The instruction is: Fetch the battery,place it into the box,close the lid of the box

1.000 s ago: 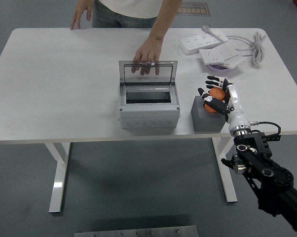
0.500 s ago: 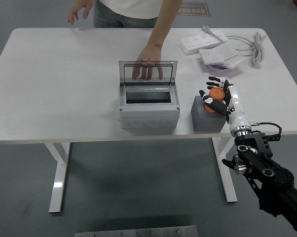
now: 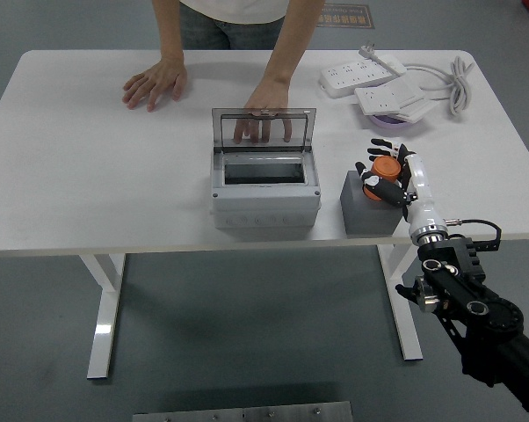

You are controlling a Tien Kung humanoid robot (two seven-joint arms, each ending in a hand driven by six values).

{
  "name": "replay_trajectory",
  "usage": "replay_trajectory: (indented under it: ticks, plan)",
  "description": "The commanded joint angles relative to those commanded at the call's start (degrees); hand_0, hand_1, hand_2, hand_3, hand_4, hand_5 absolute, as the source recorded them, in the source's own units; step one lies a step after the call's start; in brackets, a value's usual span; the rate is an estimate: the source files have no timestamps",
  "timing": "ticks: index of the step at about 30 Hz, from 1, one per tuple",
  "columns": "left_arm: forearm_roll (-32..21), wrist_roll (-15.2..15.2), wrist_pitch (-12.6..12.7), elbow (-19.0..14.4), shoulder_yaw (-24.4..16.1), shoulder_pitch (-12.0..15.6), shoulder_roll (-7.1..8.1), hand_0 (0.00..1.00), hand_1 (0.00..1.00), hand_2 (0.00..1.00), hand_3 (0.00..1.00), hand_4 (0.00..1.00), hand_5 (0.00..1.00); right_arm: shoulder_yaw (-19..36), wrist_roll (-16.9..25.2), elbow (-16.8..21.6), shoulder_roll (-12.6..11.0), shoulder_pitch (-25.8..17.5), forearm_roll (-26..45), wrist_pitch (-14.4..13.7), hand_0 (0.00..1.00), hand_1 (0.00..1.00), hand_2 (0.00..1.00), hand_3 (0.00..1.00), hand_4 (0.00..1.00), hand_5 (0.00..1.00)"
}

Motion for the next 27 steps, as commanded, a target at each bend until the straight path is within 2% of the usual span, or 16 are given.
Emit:
replay_trajectory:
  ticks: [12,13,18,19,24,25,27]
  plan:
    - [-0.01,-0.03,0.43,-0.01,-0.07,-0.07,0.01,0.803,0.885,0.835,0.927,0.793,0.513,-0.23,-0.33,0.00,-0.07,0.00,-0.14,-0.34,0.644,0.656,0.638,0.685,0.737,0.107]
    - [-0.05,-0.08,0.49,-0.01,-0.05,-0.06,0.01,0.800,0.884,0.834,0.925,0.790,0.514,-0.24,-0.35,0.00,-0.07,-0.02,-0.11,-0.37,0.612,0.630,0.594,0.620,0.628,0.100]
    - [-0.14,-0.34,0.67,0.01,-0.01,-0.05,-0.01,0.800,0.884,0.834,0.925,0.790,0.514,-0.28,-0.49,-0.03,-0.09,-0.06,-0.09,-0.42,0.612,0.630,0.594,0.620,0.628,0.100]
    - [-0.16,-0.37,0.68,0.01,0.00,-0.04,-0.01,0.799,0.882,0.833,0.925,0.789,0.517,-0.29,-0.53,-0.01,-0.10,-0.06,-0.12,-0.43,0.586,0.594,0.562,0.565,0.562,0.082]
    - [-0.14,-0.51,0.84,0.00,-0.10,0.00,0.02,0.799,0.882,0.833,0.925,0.789,0.517,-0.25,-0.74,0.03,-0.13,-0.10,-0.19,-0.35,0.586,0.594,0.562,0.565,0.562,0.082]
    - [-0.17,-0.56,0.87,0.00,-0.10,0.00,0.02,0.798,0.882,0.832,0.924,0.788,0.518,-0.23,-0.77,0.02,-0.13,-0.10,-0.19,-0.35,0.576,0.562,0.525,0.544,0.507,0.087]
    - [-0.18,-0.64,0.91,0.00,-0.13,-0.02,0.04,0.798,0.882,0.832,0.924,0.788,0.518,-0.24,-0.81,-0.02,-0.13,-0.11,-0.20,-0.34,0.576,0.562,0.525,0.544,0.507,0.087]
